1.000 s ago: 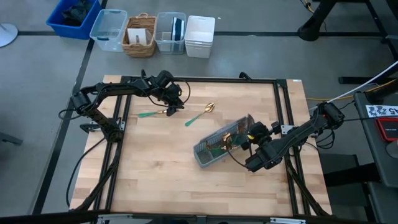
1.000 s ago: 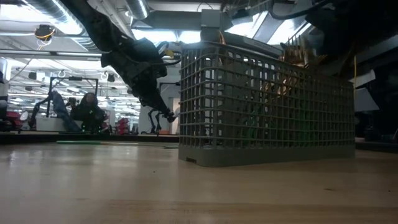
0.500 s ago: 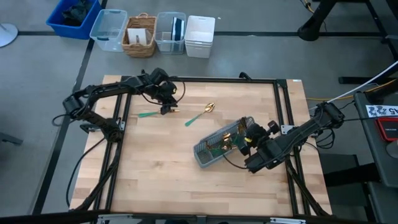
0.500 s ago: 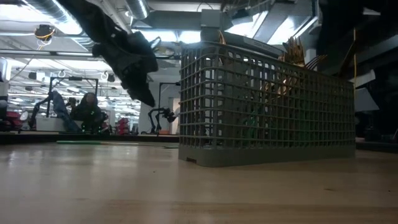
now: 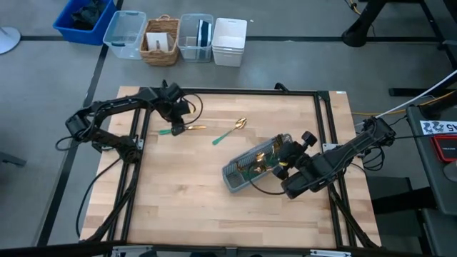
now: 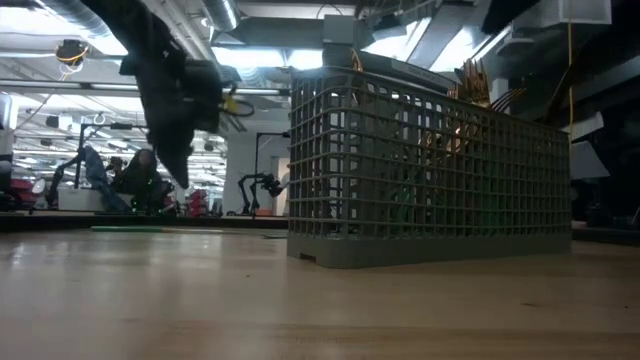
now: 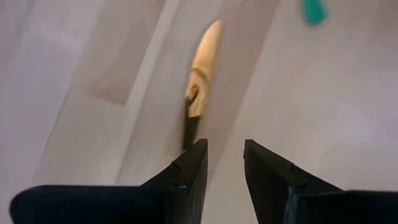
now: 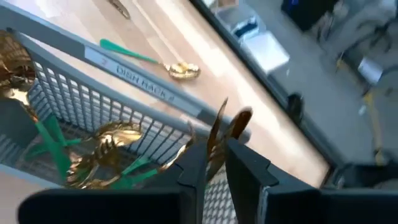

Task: Sort silverware
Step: Put the knife into the gray silverware organizer

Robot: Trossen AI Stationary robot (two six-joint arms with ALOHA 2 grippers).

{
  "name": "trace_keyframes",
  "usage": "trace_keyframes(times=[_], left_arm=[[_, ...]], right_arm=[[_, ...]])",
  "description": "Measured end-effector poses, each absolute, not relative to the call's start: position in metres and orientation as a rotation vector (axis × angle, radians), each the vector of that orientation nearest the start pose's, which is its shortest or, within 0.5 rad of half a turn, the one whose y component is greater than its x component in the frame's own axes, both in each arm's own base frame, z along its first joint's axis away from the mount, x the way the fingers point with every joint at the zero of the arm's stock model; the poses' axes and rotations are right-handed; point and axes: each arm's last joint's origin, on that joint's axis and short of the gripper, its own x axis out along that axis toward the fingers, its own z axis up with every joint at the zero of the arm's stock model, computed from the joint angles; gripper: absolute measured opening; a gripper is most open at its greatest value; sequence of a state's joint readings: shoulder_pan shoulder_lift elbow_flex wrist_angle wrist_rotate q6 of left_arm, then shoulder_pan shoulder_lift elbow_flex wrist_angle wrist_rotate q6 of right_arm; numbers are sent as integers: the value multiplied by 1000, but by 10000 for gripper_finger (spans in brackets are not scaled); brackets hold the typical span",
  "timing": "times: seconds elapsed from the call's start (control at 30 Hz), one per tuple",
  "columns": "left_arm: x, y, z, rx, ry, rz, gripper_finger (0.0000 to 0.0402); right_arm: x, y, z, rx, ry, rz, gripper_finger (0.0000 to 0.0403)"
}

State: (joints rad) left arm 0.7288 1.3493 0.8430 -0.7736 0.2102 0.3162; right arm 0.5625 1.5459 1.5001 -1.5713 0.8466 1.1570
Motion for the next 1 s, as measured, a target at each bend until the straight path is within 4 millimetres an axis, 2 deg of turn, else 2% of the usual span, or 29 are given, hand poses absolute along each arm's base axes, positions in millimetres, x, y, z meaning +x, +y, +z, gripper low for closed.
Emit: trace_keyframes(times=[0.17,0.33,0.57,0.77,0.9,1.0], left_arm=[[170,148,186,-273,1297,328,95],[163,143,173,-285,1339,323,95],[163,143,156,-221,1266,346,95],[163,143,154,-188,1260,332,95],[163,143,154,-189,1261,332,95],[163,143,154,-190,1261,331,95]], right_arm=[[230,119,340,-170,870,-752,63],[232,119,355,-262,875,-684,63],[232,118,383,-445,857,-587,62],[230,115,408,-532,799,-573,62],[231,101,426,-511,779,-593,62],[226,82,440,-472,781,-615,62]])
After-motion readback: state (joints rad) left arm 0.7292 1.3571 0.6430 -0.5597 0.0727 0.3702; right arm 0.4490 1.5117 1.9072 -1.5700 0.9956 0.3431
